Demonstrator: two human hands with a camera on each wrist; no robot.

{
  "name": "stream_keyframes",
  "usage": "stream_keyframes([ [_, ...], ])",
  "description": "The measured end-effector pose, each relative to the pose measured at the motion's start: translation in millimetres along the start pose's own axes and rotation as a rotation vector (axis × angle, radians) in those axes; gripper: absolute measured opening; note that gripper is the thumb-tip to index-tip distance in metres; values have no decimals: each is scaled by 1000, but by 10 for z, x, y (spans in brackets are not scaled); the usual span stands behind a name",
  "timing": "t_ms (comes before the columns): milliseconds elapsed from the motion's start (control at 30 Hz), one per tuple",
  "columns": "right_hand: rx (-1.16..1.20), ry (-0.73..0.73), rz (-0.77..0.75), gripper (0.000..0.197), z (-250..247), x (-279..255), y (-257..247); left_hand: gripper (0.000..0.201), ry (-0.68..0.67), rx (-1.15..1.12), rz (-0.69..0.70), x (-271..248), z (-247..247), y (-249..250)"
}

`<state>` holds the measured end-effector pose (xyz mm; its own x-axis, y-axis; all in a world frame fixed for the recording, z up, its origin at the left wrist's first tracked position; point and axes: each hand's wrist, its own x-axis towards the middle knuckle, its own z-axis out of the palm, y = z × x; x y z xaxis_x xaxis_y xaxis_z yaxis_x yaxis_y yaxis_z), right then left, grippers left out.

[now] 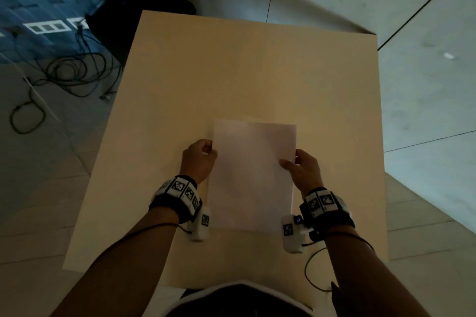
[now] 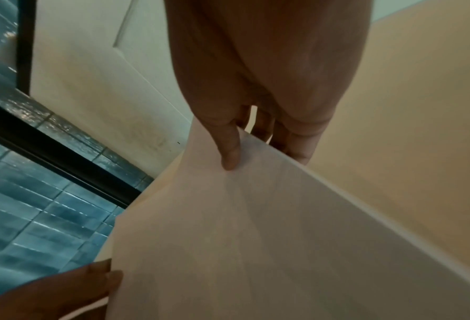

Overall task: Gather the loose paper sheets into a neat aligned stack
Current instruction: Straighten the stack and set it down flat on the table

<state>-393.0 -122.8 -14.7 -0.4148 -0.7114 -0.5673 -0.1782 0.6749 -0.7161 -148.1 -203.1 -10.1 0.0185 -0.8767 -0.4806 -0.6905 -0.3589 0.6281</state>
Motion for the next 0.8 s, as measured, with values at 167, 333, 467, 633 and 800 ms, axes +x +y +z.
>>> stream_keyframes([
  [167, -117, 51, 12, 35, 55, 222, -105, 29, 36, 67, 18, 299, 17, 105],
  [333, -212, 54, 79, 38, 118, 354, -113, 30, 34, 162, 1, 448, 65, 125],
  [467, -347, 113, 97, 48, 173, 338, -88, 29, 54, 191, -4, 475, 99, 97],
  [633, -348, 147, 69, 45, 142, 178, 63, 30, 98, 194, 27, 363, 85, 15],
  [800, -433, 119, -20, 34, -27, -156, 415, 31, 85, 249, 17, 53, 52, -268],
])
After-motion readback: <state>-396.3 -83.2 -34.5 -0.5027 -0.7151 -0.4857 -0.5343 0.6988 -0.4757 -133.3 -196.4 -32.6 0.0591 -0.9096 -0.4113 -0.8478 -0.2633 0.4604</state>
